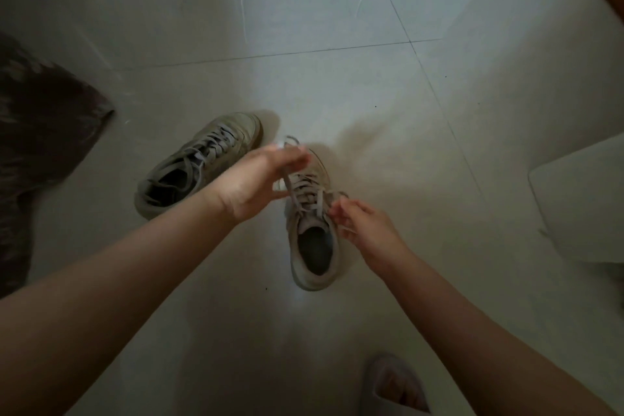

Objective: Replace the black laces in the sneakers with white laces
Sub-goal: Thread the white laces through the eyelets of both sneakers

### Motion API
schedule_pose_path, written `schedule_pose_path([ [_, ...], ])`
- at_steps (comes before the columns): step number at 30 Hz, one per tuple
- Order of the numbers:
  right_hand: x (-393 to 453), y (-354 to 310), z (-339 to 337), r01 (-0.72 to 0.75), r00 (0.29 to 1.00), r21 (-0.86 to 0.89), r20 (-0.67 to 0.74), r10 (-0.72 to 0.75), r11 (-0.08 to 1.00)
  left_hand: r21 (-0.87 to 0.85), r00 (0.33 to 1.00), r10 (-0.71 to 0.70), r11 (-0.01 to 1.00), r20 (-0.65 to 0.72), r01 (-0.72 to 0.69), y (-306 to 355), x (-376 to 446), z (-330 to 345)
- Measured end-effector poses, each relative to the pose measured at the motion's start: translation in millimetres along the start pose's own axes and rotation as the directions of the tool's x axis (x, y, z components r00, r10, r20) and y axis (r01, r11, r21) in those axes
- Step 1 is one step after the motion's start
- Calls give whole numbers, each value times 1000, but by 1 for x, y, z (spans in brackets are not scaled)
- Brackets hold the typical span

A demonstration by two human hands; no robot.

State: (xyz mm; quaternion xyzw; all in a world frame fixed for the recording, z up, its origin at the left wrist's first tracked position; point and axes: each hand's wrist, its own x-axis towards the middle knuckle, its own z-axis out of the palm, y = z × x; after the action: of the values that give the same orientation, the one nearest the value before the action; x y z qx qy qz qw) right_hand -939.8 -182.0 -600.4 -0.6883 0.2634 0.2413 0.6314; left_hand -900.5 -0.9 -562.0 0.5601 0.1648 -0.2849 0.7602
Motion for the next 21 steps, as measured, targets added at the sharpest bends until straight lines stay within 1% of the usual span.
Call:
schedule_pose_path([
  [1,1,-3,-1,-9,1000,-53,-7,9,999,-17,987,-16,1000,-159,13,0,4,-1],
  [2,1,-5,-1,-20,1000,-116,-5,20,993,-2,947,-39,999,-320,41,-2,7,-3],
  [3,0,-8,0,-28,1000,-178,1,29,984,34,899,-52,997,-435,74,-7,8,-6],
  [4,1,-10,2,-20,1000,-244,6,22,970,60,869,-67,992,-490,111,-13,7,-9],
  [5,2,-11,4,14,1000,-313,7,-12,950,55,864,-101,988,-493,147,-20,5,-10],
  [6,3,-11,8,69,997,-385,6,-72,920,26,878,-152,983,-454,183,-25,2,-10],
  [8,5,-11,18,190,978,-508,24,-206,840,-75,910,-262,965,-320,251,-32,-2,-7],
  [9,8,-10,23,239,964,-566,40,-263,789,-140,916,-307,950,-258,279,-32,-3,-4],
  [10,9,-9,28,279,949,-614,59,-310,738,-195,919,-328,938,-217,288,-30,-4,0],
  [11,10,-10,31,315,934,-636,73,-351,705,-207,928,-313,940,-200,272,-27,-2,2],
  [13,9,-15,33,359,916,-600,81,-392,715,-152,952,-239,965,-189,212,-20,2,7],
  [15,7,-21,34,381,911,-506,62,-408,774,-75,971,-176,983,-164,165,-13,1,13],
  [17,6,-25,32,367,919,-439,32,-394,820,40,983,-90,994,-158,97,-12,2,15],
  [18,5,-27,30,355,925,-442,41,-377,824,112,988,-15,993,-154,32,-11,2,17],
  [19,5,-29,28,342,932,-478,67,-355,809,210,986,92,976,-140,-61,-11,4,18],
  [20,4,-31,26,342,936,-513,111,-334,787,336,970,220,926,-106,-173,-12,7,18],
  [21,3,-33,23,347,937,-527,157,-312,776,463,939,342,841,-51,-281,-12,9,17],
])
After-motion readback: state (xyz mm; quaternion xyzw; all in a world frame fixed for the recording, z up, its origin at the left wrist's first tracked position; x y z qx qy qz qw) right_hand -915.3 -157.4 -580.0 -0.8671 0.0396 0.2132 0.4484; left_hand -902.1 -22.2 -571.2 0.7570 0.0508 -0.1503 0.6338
